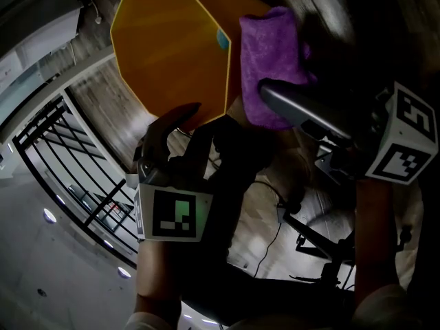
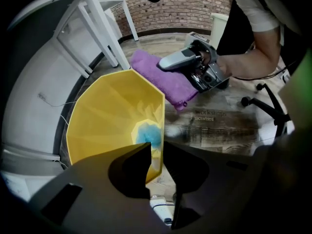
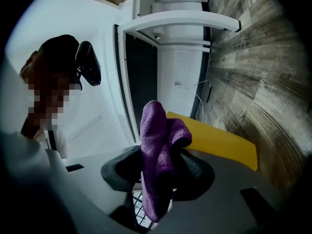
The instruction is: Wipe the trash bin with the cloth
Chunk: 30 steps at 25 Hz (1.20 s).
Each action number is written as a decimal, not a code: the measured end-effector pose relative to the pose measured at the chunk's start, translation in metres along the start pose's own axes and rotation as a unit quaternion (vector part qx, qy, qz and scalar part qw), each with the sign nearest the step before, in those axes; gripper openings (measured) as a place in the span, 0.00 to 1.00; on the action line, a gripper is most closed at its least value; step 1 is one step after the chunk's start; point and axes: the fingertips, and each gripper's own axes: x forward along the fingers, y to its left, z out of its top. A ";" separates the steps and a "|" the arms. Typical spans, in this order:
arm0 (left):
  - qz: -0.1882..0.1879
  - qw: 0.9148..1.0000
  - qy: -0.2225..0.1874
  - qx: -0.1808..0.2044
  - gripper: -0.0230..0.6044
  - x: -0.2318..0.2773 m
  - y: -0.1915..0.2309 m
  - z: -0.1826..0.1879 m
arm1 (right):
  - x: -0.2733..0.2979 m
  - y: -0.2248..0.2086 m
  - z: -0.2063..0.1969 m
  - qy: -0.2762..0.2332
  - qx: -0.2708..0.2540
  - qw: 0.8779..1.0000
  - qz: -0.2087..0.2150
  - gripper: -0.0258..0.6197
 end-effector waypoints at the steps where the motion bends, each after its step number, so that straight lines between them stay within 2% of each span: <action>1: -0.002 1.000 -0.004 0.001 0.16 0.000 0.000 0.003 | 0.003 0.006 0.005 -0.002 -0.006 1.000 0.007 0.30; 4: -0.009 1.000 -0.015 0.007 0.12 -0.003 -0.005 0.009 | 0.008 0.021 0.013 -0.007 -0.022 0.999 0.024 0.30; 7: -0.015 0.999 -0.025 0.016 0.09 -0.004 -0.015 0.012 | 0.009 0.020 0.009 -0.005 -0.017 0.999 0.029 0.30; 11: -0.028 0.999 -0.027 0.032 0.08 -0.005 -0.023 0.015 | 0.007 0.000 -0.011 0.028 -0.012 1.000 0.004 0.30; 15: -0.039 0.997 -0.020 0.056 0.08 -0.007 -0.032 0.017 | 0.000 -0.007 -0.019 0.039 -0.001 0.999 0.002 0.30; 21: -0.049 0.997 -0.025 0.058 0.08 -0.009 -0.044 0.015 | -0.010 -0.029 -0.028 0.051 -0.011 0.998 -0.031 0.30; 30: -0.056 0.997 -0.029 0.051 0.08 -0.008 -0.033 0.011 | 0.000 -0.093 -0.034 0.068 0.022 0.993 -0.089 0.30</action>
